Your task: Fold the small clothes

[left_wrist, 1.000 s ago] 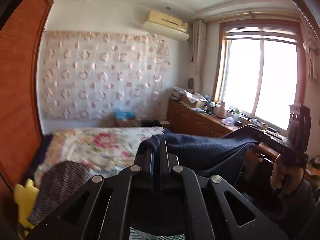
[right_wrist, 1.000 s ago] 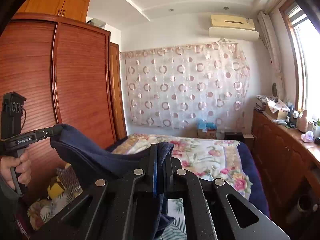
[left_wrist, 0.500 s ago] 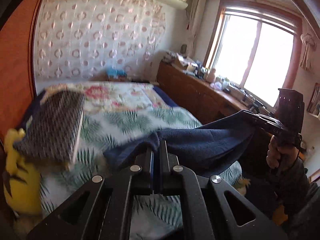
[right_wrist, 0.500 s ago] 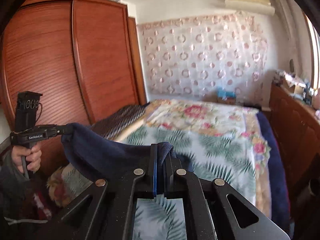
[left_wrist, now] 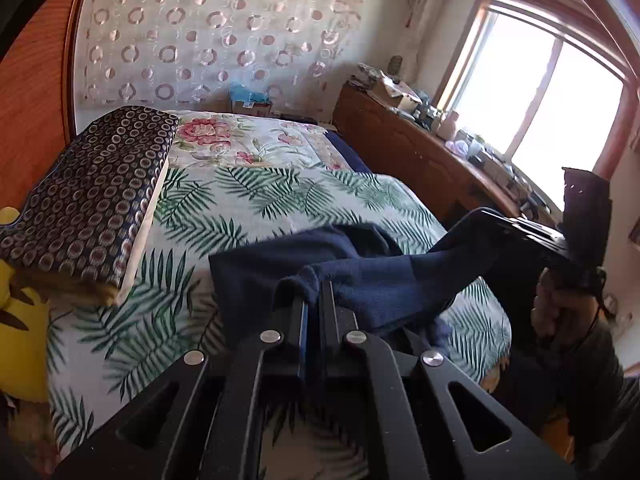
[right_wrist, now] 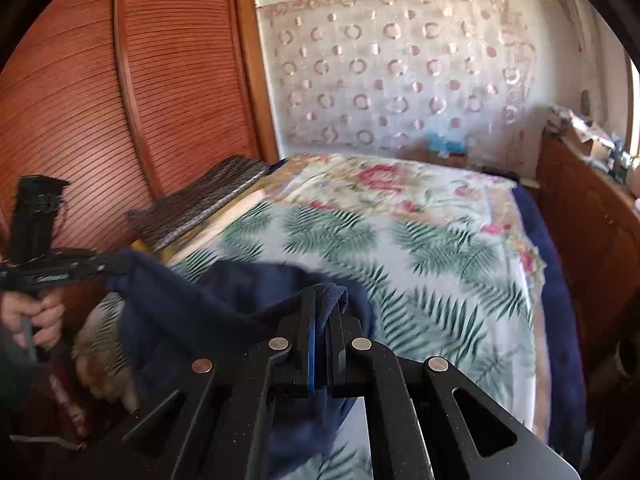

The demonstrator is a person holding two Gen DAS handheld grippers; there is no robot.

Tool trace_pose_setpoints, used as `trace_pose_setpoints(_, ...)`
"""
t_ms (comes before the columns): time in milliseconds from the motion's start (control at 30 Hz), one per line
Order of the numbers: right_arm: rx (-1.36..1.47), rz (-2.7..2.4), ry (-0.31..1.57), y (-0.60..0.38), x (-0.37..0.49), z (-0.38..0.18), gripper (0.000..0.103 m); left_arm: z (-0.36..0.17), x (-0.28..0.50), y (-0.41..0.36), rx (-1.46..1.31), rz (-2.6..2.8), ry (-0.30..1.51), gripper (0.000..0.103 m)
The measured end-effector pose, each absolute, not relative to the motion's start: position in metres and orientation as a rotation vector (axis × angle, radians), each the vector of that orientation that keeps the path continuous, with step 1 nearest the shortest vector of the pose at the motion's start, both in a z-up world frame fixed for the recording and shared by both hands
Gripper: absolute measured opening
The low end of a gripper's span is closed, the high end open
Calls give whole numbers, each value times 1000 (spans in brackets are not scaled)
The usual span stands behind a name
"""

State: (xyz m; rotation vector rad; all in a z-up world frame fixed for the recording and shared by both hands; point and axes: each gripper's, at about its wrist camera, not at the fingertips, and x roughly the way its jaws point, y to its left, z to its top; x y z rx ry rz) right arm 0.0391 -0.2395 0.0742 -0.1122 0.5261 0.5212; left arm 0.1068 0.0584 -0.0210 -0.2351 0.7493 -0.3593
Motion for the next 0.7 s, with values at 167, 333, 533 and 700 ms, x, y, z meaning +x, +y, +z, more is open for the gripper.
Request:
trace_pose_setpoints(167,-70,481,655,-215,122,52,3,-43,162,53,-214,-301,811,5)
trace_pose_setpoints(333,-201,418,710,-194,128,30,32,-50,152,59,-175,-289,790,50)
trace_pose_setpoints(533,-266,431,654,-189,71,34,43,-49,121,75,-161,-260,772,70)
trace_pose_setpoints(700,-234,524,629,-183,5,29,43,-53,87,81,-161,-250,750,76)
